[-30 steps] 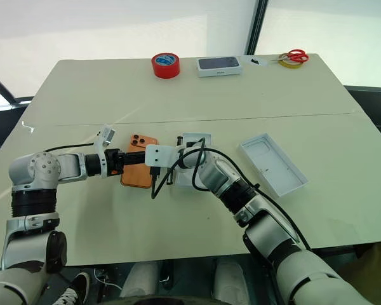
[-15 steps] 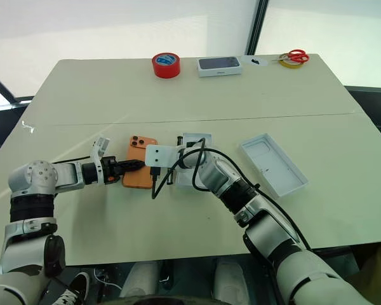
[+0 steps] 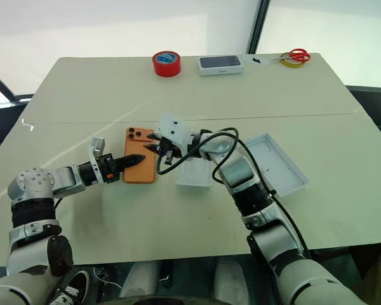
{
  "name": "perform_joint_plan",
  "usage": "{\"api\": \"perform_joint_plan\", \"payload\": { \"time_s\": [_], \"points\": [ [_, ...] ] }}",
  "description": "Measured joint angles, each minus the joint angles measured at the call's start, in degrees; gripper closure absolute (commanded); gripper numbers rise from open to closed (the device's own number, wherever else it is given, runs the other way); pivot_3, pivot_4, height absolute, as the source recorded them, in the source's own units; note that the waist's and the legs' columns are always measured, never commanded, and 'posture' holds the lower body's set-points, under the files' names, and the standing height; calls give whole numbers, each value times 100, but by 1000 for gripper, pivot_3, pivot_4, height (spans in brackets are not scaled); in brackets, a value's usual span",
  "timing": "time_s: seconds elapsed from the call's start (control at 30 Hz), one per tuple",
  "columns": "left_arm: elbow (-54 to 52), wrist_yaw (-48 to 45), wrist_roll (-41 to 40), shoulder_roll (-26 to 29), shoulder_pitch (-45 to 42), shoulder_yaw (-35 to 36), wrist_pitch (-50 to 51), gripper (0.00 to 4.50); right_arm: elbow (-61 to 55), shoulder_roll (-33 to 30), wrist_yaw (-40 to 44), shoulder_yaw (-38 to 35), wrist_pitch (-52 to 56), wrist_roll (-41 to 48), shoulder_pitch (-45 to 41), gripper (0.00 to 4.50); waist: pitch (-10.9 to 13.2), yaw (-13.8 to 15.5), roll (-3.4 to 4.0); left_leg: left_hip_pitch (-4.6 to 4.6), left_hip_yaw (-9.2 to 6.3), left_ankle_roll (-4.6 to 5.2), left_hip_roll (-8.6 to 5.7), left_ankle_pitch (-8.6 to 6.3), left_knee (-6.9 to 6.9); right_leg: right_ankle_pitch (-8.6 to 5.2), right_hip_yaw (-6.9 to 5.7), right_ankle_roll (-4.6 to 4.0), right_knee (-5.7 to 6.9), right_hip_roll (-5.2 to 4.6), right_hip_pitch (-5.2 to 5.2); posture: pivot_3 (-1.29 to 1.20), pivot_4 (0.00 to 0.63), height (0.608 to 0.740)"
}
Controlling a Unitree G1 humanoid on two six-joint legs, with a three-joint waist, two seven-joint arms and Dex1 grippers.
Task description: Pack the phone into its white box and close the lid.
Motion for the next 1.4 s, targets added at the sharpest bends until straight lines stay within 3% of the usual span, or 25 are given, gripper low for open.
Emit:
{"api": "perform_joint_plan", "payload": {
  "time_s": [0.03,0.17,0.27,0.63,0.73,0.87,0.9,1.07,1.3,1.4],
  "points": [
    [-48,53,-3,-8,31,18,8,4500,-182,-286,163,51,-76,-27,156,1203,1,-2,-1,-1,1,-3,-1,-6,1,0,1,0,-6,-3,-1,0,150,740],
    [-243,256,-150,-186,99,196,179,4500,-1024,-1434,682,180,-505,-106,1019,1203,7,-11,-10,-6,4,-1,-2,-10,-2,0,2,1,-13,-4,-2,0,150,740],
    [-538,353,-266,-349,257,228,209,4500,-1440,-1916,760,232,-1050,-297,1597,1203,11,-26,-14,-2,5,2,3,-6,-7,-1,2,2,-12,1,-4,0,150,740],
    [-576,480,-320,-378,218,138,57,4500,-1058,-2028,430,336,-1765,-763,1899,1203,32,3,-39,-3,0,-11,4,-7,0,-1,2,-3,-20,-1,-2,0,150,740],
    [-551,480,-319,-355,204,121,-12,4500,-995,-2015,421,339,-1780,-753,1899,2076,33,1,-40,-3,-1,-10,4,-7,0,-1,2,-2,-20,-2,1,0,150,740],
    [-553,480,-320,-356,205,108,-15,4500,-928,-1963,300,316,-1754,-778,1881,4168,33,-2,-41,-2,-1,-10,4,-7,3,-1,2,-3,-19,-1,2,0,150,740],
    [-553,480,-320,-356,205,108,-15,4500,-928,-1954,279,298,-1732,-771,1874,4489,33,-3,-41,-2,-1,-10,4,-7,2,-1,2,-3,-19,-1,2,0,150,740],
    [-548,753,-320,-473,120,155,-53,4500,-939,-1864,260,284,-1497,-731,1839,4489,33,-2,-41,-1,-3,-9,5,-5,3,0,1,-3,-17,1,3,0,150,740],
    [-481,1331,-586,-850,-886,533,-11,4500,-784,-1360,16,697,-1243,-1085,1342,4489,42,-30,-53,-1,3,3,1,0,3,1,4,-1,-17,1,3,0,150,740],
    [-246,1311,-621,-831,-784,533,1,4500,-416,-1042,-237,833,-1224,-1369,1073,4489,42,-53,-54,4,6,-29,3,21,-8,1,3,0,-5,11,-2,0,150,740]
  ]
}}
